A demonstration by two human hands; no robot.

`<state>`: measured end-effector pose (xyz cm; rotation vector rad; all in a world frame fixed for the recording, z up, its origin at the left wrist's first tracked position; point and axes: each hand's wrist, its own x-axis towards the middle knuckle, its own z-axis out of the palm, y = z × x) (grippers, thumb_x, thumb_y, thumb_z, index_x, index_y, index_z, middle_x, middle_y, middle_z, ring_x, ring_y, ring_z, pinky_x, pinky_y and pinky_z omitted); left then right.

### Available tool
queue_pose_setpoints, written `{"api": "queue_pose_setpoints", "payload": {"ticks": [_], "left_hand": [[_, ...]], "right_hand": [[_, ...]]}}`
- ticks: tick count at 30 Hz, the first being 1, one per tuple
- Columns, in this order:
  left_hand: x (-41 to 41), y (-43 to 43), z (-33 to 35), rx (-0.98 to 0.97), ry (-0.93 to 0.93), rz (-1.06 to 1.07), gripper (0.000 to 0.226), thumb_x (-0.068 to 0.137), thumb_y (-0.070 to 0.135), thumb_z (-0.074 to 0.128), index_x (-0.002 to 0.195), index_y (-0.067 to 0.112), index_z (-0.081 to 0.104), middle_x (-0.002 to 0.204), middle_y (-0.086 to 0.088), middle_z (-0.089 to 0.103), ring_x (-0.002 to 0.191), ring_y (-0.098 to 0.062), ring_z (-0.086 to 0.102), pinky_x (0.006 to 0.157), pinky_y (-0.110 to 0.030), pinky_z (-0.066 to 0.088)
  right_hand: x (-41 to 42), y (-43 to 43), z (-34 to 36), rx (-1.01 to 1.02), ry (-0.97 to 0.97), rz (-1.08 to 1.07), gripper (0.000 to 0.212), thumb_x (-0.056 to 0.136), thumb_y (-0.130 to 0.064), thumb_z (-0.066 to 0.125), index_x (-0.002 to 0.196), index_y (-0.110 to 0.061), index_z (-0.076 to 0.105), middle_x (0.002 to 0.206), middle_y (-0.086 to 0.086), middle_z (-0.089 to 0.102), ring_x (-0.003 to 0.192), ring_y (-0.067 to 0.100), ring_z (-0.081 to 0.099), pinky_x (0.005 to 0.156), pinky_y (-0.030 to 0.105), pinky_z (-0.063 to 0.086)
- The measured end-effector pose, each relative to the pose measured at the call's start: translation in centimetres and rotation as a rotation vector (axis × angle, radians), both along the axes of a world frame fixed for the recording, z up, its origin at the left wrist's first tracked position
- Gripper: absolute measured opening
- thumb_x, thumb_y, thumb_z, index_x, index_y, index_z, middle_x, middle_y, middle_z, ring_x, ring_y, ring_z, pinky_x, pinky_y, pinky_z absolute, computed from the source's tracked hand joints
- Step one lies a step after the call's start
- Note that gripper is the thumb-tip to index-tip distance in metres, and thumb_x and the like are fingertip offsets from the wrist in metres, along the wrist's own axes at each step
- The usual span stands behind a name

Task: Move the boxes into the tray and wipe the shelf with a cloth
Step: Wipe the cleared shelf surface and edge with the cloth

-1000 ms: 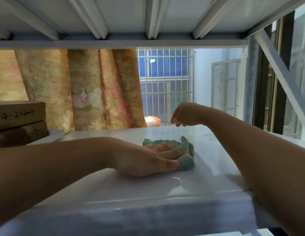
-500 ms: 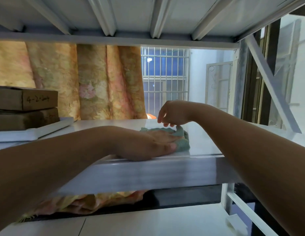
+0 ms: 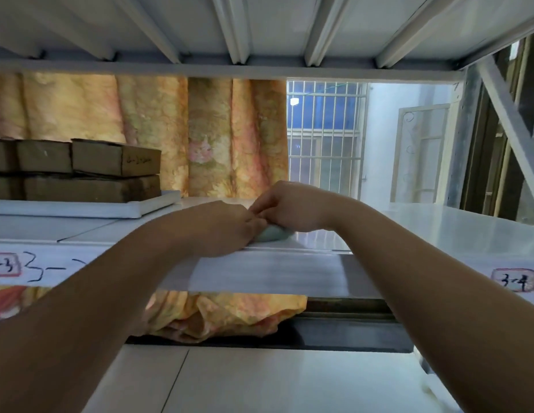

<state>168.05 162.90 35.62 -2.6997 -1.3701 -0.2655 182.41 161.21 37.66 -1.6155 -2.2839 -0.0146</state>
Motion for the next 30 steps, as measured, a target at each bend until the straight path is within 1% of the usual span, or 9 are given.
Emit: {"api": "queue_pose_setpoints", "payload": {"ticks": [2,6,9,11,14,19,22,27,30], "left_hand": [[-2.3,0.9,0.0,0.071,0.053,0.068,0.041,0.101,0.037,0.02,0.094,0.023,0.058,0.077,0.001,0.052,0.063,-0.008,0.045,0.054,-0.027,0.029],[-6.3,2.0,-0.2,0.09,0.194,0.212,0.037,0.1,0.016,0.024,0.125,0.012,0.05,0.113,-0.009,0.061,0.079,-0.015,0.05,0.054,-0.025,0.033],[-8.4,2.9,0.3,-0.039,0.131,0.296,0.041,0.103,0.027,0.023,0.134,0.011,0.046,0.133,-0.011,0.053,0.107,-0.022,0.055,0.08,-0.024,0.039],[-9.0,3.5,0.5,-0.11,0.065,0.335,0.049,0.102,0.037,0.021,0.133,0.011,0.049,0.137,-0.009,0.051,0.115,-0.023,0.052,0.096,-0.03,0.038],[-8.7,3.6,0.7,-0.151,0.078,0.313,0.055,0.1,0.045,0.018,0.137,0.015,0.046,0.144,-0.006,0.046,0.122,-0.022,0.048,0.107,-0.035,0.033],[-9.0,3.2,0.3,-0.27,-0.148,0.154,0.078,0.083,0.071,0.025,0.149,0.029,0.022,0.158,0.011,0.008,0.144,-0.014,0.018,0.119,-0.036,0.012],[-8.5,3.1,0.2,-0.261,-0.227,0.195,0.085,0.077,0.073,0.029,0.148,0.025,0.027,0.158,0.008,0.016,0.142,-0.017,0.024,0.116,-0.032,0.015],[-6.7,3.5,0.3,-0.226,-0.187,0.267,0.057,0.098,0.047,0.029,0.145,0.016,0.034,0.156,-0.003,0.026,0.138,-0.022,0.031,0.108,-0.029,0.021],[-5.3,3.9,0.8,-0.281,-0.19,0.307,0.06,0.097,0.05,0.028,0.145,0.014,0.035,0.156,-0.005,0.025,0.137,-0.023,0.032,0.108,-0.033,0.023]], "right_hand": [[-1.8,0.1,0.0,-0.003,-0.011,0.054,0.03,0.094,-0.016,0.049,0.113,-0.02,0.071,0.1,-0.005,0.069,0.092,0.01,0.056,0.074,0.019,0.041],[-4.7,0.2,-0.2,0.023,-0.1,0.076,0.034,0.097,-0.025,0.047,0.128,-0.021,0.06,0.133,0.001,0.057,0.117,0.017,0.052,0.094,0.027,0.036],[-5.2,0.0,-0.6,0.049,-0.191,0.028,0.041,0.097,-0.038,0.046,0.135,-0.026,0.051,0.14,-0.002,0.049,0.127,0.019,0.046,0.099,0.029,0.034],[-4.8,-0.7,-1.0,0.039,-0.229,-0.018,0.045,0.095,-0.048,0.045,0.134,-0.027,0.051,0.138,-0.003,0.051,0.126,0.019,0.047,0.101,0.032,0.037],[-3.4,-2.5,-2.0,0.062,-0.185,-0.08,0.044,0.092,-0.058,0.04,0.122,-0.032,0.06,0.126,-0.004,0.06,0.114,0.019,0.054,0.096,0.039,0.045],[-1.3,-5.4,-4.4,0.222,-0.092,-0.139,0.047,0.094,-0.058,0.029,0.102,-0.031,0.066,0.097,-0.005,0.068,0.094,0.02,0.06,0.079,0.039,0.049],[-0.5,-5.8,-5.4,0.38,-0.206,-0.148,0.051,0.094,-0.059,0.022,0.092,-0.028,0.063,0.089,-0.006,0.067,0.087,0.021,0.061,0.068,0.034,0.045],[1.0,-6.6,-7.0,0.615,-0.277,-0.117,0.048,0.093,-0.06,0.03,0.119,-0.033,0.06,0.116,-0.014,0.067,0.101,0.019,0.065,0.066,0.031,0.045],[1.5,-6.9,-8.0,0.764,-0.281,-0.124,0.045,0.091,-0.055,0.041,0.105,-0.023,0.07,0.099,-0.008,0.074,0.086,0.021,0.069,0.06,0.029,0.048]]}}
